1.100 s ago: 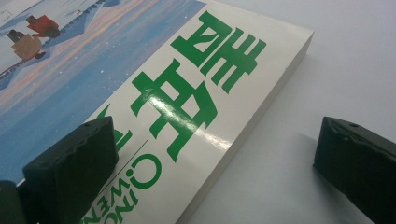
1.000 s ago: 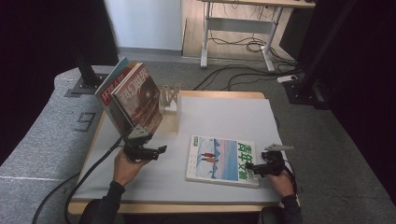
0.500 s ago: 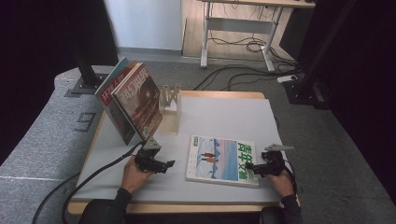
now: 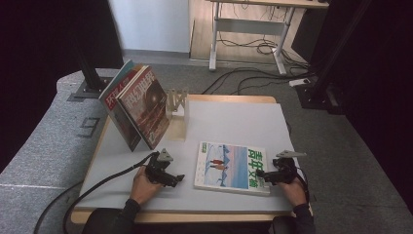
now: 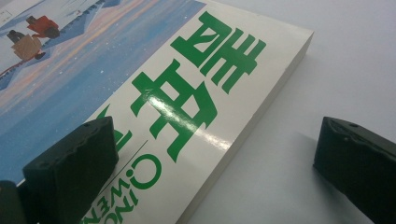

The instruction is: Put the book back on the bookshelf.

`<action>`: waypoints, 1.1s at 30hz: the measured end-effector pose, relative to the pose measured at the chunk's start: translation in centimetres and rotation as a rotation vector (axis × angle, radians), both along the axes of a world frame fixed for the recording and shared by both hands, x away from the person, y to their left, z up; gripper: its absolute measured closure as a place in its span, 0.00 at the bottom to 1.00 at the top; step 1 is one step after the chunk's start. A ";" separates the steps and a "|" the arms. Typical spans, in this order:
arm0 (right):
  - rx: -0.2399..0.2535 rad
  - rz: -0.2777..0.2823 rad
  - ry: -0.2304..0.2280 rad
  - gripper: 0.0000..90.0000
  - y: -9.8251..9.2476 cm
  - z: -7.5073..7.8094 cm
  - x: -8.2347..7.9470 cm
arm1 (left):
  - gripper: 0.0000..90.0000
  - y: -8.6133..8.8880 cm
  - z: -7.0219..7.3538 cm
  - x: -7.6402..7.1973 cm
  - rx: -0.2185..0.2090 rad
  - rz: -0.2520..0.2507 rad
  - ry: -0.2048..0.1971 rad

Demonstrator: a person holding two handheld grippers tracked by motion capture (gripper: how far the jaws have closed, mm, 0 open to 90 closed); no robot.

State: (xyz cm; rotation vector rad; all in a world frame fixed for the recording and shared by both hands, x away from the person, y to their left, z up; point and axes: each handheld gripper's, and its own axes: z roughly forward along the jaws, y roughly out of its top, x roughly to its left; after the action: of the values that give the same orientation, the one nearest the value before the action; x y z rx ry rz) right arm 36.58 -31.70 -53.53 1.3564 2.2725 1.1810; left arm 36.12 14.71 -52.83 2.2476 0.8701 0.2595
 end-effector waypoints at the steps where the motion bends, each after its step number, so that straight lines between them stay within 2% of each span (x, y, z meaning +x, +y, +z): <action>1: 0.000 0.000 0.000 0.00 0.0 0.0 0.0 | 0.02 -0.1 0.0 0.0 0.007 0.002 -0.005; 7: 0.000 0.000 0.000 0.00 0.0 0.0 0.0 | 0.02 -0.5 -0.1 -0.2 0.058 0.004 -0.029; 27: -0.003 -0.004 0.000 0.00 0.1 0.1 0.0 | 0.02 -0.5 -0.1 -0.3 0.059 0.005 -0.029; 29: -0.009 -0.007 0.000 0.00 0.3 0.1 0.0 | 0.02 -0.5 -0.1 -0.3 0.059 0.005 -0.029; 33: -0.031 0.022 0.002 0.00 1.3 0.4 0.5 | 0.02 -0.5 -0.1 -0.2 0.059 0.005 -0.027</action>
State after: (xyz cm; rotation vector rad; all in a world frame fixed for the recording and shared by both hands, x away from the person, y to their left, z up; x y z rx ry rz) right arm 37.03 -30.44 -53.13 1.3256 2.3024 1.1473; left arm 35.88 14.20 -52.90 2.2910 0.8635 0.3211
